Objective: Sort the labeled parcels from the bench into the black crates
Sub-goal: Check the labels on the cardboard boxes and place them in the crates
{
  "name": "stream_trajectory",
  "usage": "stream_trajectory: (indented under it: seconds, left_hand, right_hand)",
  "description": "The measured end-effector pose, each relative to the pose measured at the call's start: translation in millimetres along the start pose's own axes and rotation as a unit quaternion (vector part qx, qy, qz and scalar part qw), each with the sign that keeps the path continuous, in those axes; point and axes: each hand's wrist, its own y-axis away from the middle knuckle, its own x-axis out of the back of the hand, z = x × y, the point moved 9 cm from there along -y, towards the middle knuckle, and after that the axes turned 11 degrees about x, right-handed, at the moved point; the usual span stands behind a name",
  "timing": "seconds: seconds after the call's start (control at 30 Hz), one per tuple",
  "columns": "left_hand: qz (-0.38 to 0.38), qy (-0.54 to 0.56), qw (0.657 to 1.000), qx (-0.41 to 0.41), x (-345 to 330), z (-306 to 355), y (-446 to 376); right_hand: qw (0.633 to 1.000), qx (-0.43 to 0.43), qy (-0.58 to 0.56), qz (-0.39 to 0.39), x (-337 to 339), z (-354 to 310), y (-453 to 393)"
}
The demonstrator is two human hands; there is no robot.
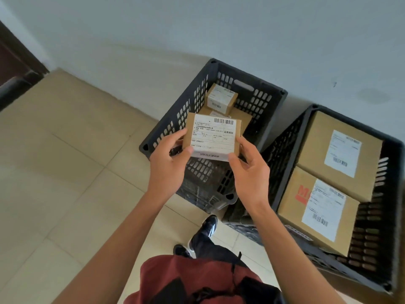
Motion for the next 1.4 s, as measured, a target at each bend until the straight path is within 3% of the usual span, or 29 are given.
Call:
stream_trajectory:
  seconds: [0.3, 0.7, 0.93, 1.13, 1.4]
  left_hand:
    - [-0.039, -0.102, 0.994, -0.018, -54.4, 19.0, -68.6]
    - [-0.148, -0.147, 0.978, -0.015, -124.8, 1.6, -149.1]
    - [-0.246, -0.2, 0.947, -0.053, -178.0, -8.5, -197.2]
    - [-0.339, -0.238, 0.909, -0.05, -229.9, -28.8, -218.1]
    - [-0.344, -0.263, 0.901, -0.033, -261.8, -62.7, -242.8]
  right_hand:
    - [0.998, -0.057, -0.011, 0.035, 10.5, 46.4, -52.4]
    - [0.987, -0.122, 0.058, 0.084, 8.9, 92.1, -95.6]
    - [0.97, -0.156, 0.147, 0.111, -9.3, 131.8, -132.4]
    - [0.947, -0.24, 0.162, 0.139, -6.9, 176.5, -149.5]
    - [0.934, -0.299, 0.153, 0.123, -13.4, 219.1, -173.2]
